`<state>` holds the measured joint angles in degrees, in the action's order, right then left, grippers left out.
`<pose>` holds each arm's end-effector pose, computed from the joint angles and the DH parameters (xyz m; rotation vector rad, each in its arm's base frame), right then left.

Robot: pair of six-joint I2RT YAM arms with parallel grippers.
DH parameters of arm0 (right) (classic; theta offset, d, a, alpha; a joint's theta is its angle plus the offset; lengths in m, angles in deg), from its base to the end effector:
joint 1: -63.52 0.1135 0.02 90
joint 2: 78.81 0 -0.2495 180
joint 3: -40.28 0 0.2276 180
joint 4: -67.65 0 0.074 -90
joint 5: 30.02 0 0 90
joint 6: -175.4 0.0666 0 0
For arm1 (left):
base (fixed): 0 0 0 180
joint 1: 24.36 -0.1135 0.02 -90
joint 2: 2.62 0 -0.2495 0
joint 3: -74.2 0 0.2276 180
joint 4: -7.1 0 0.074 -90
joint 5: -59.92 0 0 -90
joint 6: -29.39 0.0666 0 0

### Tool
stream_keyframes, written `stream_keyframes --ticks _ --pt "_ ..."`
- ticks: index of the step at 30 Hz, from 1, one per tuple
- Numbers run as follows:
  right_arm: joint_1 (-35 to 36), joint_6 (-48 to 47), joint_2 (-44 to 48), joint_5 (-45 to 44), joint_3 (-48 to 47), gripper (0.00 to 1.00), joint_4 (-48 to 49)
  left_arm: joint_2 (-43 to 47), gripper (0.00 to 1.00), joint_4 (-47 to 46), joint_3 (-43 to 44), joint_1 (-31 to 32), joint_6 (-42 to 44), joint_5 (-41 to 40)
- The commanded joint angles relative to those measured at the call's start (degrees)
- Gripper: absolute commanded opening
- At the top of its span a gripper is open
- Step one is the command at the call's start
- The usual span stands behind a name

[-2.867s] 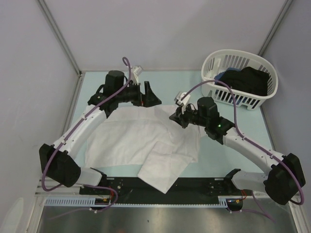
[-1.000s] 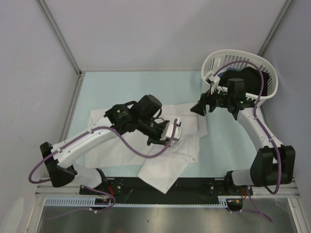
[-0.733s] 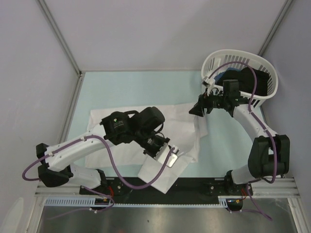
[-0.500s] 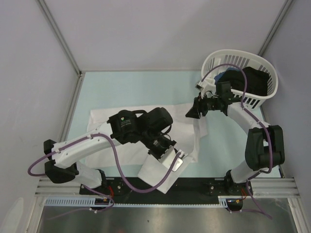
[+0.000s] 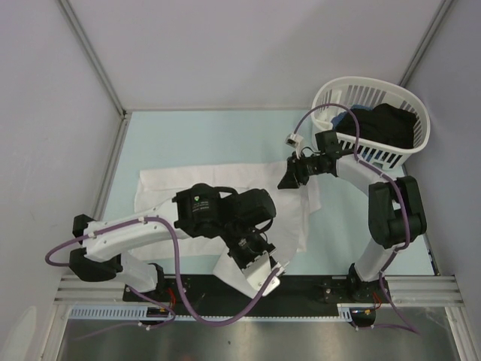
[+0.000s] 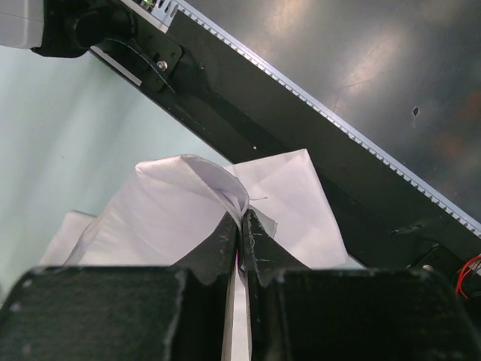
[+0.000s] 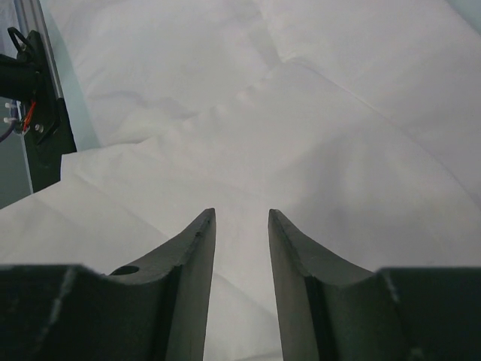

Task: Fold and stack the long sleeve shirts
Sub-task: Fold the shirt

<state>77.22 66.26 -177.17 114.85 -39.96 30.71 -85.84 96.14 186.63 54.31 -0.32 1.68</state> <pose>0.3144 0.1327 0.1975 -0.9939 2.0652 1.1391 0.0157 -0.2568 0.3594 2.4945 0.7217 -0.8386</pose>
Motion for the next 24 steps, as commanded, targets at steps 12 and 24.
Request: stream_keyframes --ticks 12,24 --pt "-1.47 -4.69 -14.31 -5.57 -13.01 0.28 -14.74 1.83 0.01 -11.78 -9.25 -20.88 -6.5 0.39" --pt "-5.87 -1.6 -14.74 -8.29 -23.64 0.48 -13.41 9.91 0.01 -16.36 -18.66 -37.71 1.23 3.12"
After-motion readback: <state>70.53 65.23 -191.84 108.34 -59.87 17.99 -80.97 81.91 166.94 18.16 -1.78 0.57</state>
